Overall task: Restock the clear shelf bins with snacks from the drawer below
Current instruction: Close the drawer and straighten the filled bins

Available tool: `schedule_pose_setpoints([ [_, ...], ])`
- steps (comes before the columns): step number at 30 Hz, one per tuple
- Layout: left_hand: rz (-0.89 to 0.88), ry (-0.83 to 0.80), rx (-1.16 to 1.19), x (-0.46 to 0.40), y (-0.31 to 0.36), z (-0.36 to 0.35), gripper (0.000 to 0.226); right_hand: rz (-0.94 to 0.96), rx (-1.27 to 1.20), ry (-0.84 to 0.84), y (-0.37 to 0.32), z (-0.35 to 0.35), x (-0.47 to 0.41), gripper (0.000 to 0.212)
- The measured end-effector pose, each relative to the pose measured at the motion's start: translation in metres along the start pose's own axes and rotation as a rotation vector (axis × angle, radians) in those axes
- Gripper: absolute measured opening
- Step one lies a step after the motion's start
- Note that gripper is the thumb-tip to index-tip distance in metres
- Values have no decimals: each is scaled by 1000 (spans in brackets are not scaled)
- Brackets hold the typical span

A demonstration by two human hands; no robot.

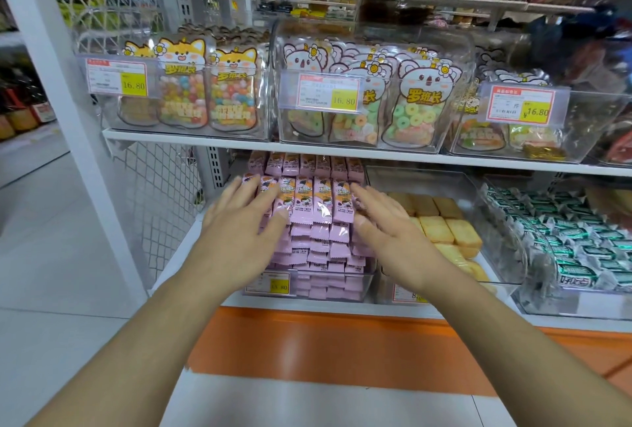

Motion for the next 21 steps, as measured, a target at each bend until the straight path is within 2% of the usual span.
schedule_pose_setpoints([
  [4, 5, -24, -81, -31, 0, 4, 59, -114, -14, 17, 3, 3, -28, 55],
  [7, 36, -94, -179, -59, -5, 7, 57, -125, -38, 0, 3, 3, -54, 53],
  [12, 84, -220, -272, -94, -12, 8, 63, -205, -37, -73, 4, 0, -89, 67],
  [17, 39, -285, -255, -112, -22, -2, 69, -52, 152, -139, -2, -8, -111, 60],
  [21, 24, -294, -223, -118, -31, -6, 67, -42, 230, -139, 0, -14, -121, 59],
])
Point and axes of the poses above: each hand's wrist, its own x-axis away from the middle knuckle, its own z-axis out of the back of the hand, y = z × x, the point moved 1 cm from there along -x, towards the middle knuckle, and after that the axes turned 14 degrees about x, right-handed, at the moved point
